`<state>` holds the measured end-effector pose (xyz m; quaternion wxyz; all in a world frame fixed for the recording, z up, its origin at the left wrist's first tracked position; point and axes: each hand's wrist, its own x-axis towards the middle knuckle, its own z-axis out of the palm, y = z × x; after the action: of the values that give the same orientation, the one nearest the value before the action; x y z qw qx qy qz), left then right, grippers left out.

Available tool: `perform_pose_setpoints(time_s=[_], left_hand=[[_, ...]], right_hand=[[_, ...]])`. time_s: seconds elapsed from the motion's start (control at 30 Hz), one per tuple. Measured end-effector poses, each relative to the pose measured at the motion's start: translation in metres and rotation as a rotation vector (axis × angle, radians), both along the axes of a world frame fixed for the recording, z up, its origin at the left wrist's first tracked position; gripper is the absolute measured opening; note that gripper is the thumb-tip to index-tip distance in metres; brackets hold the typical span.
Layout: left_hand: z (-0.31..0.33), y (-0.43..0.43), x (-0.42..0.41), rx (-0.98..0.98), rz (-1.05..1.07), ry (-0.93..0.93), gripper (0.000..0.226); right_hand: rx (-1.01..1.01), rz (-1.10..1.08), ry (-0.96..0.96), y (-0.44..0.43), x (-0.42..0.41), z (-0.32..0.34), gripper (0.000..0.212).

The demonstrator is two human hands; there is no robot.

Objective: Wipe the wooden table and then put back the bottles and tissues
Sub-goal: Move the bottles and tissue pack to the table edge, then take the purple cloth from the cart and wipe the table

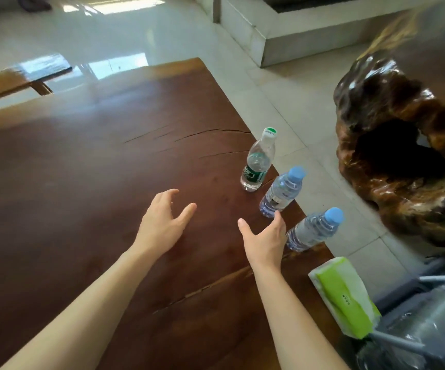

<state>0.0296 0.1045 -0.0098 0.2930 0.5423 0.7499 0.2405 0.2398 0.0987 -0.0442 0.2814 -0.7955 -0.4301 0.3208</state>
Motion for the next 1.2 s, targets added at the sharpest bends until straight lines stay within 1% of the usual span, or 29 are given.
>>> perform_pose_setpoints(time_s=[0.1,0.23,0.4,0.5,0.6,0.73,0.83,0.9,1.0,1.13,1.2], left_hand=[[0.013,-0.056,-0.022,0.012,0.058,-0.001,0.057],[0.036,-0.130,-0.040,0.042,0.094,0.023,0.051],[0.072,-0.208,-0.048,0.115,0.009,0.150,0.047],[0.091,-0.239,-0.040,0.154,-0.084,0.259,0.045],[0.109,-0.256,-0.017,0.183,-0.187,0.305,0.040],[0.129,-0.263,0.039,0.227,-0.373,0.316,0.025],[0.141,-0.264,0.093,0.251,-0.524,0.295,0.023],[0.147,-0.265,0.135,0.270,-0.625,0.271,0.025],[0.154,-0.270,0.206,0.306,-0.791,0.260,0.028],[0.156,-0.282,0.296,0.348,-0.966,0.229,0.034],[0.154,-0.291,0.343,0.371,-1.070,0.204,0.036]], right_hand=[[0.033,0.135,-0.070,-0.034,-0.013,0.019,0.085],[0.151,0.383,-0.203,-0.088,-0.027,0.051,0.072],[0.292,0.680,-0.343,-0.156,-0.020,0.096,0.059],[0.392,0.761,-0.405,-0.194,0.000,0.118,0.049],[0.445,0.682,-0.416,-0.230,0.028,0.138,0.035],[0.452,0.503,-0.440,-0.270,0.083,0.156,0.020],[0.390,0.367,-0.464,-0.304,0.135,0.167,0.022],[0.356,0.276,-0.471,-0.328,0.173,0.173,0.025],[0.329,0.120,-0.532,-0.368,0.233,0.179,0.023],[0.281,-0.073,-0.588,-0.421,0.303,0.182,0.020],[0.241,-0.174,-0.608,-0.446,0.339,0.181,0.022]])
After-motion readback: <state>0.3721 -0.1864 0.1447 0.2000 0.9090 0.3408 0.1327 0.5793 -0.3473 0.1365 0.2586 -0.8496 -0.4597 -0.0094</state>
